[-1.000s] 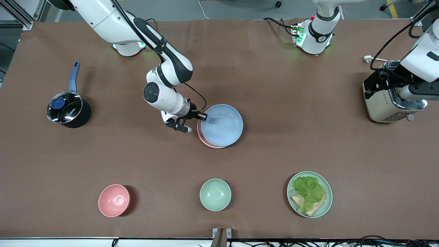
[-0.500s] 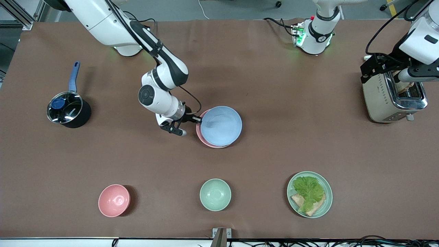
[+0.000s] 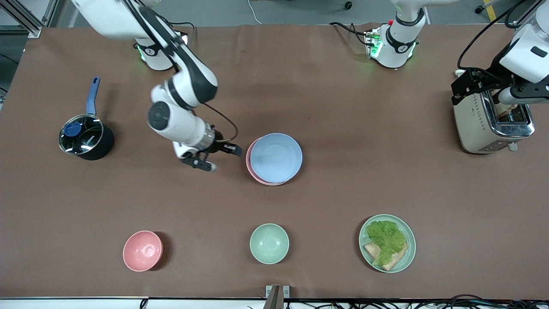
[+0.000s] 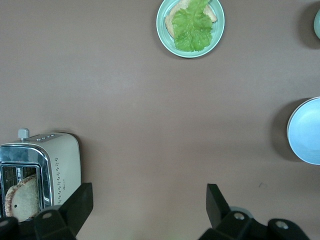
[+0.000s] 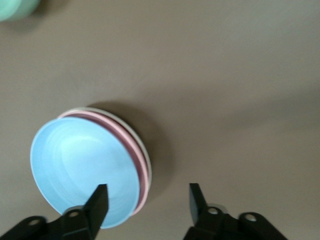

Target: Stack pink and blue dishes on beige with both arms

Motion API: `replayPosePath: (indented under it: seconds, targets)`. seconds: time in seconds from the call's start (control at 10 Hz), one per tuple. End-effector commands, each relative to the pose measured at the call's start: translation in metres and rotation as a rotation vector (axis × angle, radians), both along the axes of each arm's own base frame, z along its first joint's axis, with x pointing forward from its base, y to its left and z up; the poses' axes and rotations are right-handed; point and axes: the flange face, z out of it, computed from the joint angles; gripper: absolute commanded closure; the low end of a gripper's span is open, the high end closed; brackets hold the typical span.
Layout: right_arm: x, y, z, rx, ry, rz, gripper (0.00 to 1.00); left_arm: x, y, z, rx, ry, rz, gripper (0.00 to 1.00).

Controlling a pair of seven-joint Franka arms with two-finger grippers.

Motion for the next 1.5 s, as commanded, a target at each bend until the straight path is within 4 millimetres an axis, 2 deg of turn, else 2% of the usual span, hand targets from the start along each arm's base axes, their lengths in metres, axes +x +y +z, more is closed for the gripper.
replayPosePath:
  seconds: [0.0, 0.1, 0.2, 0.3, 0.4, 0.5, 0.6, 0.7, 1.1, 1.4]
  targets:
    - [0.011, -0.105, 0.110, -0.220, -0.060, -0.044, 0.00, 0.009, -0.002, -0.015, -0.007, 0.028, 0.005, 0.00]
    - [0.020, -0.153, 0.152, -0.255, -0.099, -0.079, 0.00, 0.010, -0.002, -0.015, -0.008, 0.028, 0.005, 0.00]
    - [0.024, -0.201, 0.187, -0.260, -0.143, -0.038, 0.00, 0.012, -0.003, -0.018, -0.008, 0.033, 0.005, 0.00]
    - [0.021, -0.240, 0.215, -0.259, -0.165, 0.015, 0.00, 0.012, -0.006, -0.020, -0.008, 0.037, 0.000, 0.00]
    - [0.014, -0.267, 0.242, -0.261, -0.157, 0.043, 0.00, 0.014, -0.010, -0.024, -0.008, 0.045, -0.006, 0.00]
    - [0.007, -0.295, 0.281, -0.265, -0.145, 0.059, 0.00, 0.017, -0.011, -0.029, -0.006, 0.052, -0.009, 0.00]
    - [-0.003, -0.310, 0.315, -0.268, -0.137, 0.088, 0.00, 0.016, -0.013, -0.028, -0.006, 0.051, -0.012, 0.00]
    - [-0.011, -0.320, 0.322, -0.265, -0.104, 0.098, 0.00, 0.017, -0.014, -0.027, -0.007, 0.048, -0.014, 0.00]
    - [-0.014, -0.313, 0.322, -0.260, -0.091, 0.115, 0.00, 0.016, -0.015, -0.026, -0.005, 0.046, -0.023, 0.00]
    - [-0.015, -0.313, 0.321, -0.270, -0.081, 0.137, 0.00, 0.019, -0.008, -0.013, -0.006, 0.022, -0.021, 0.00]
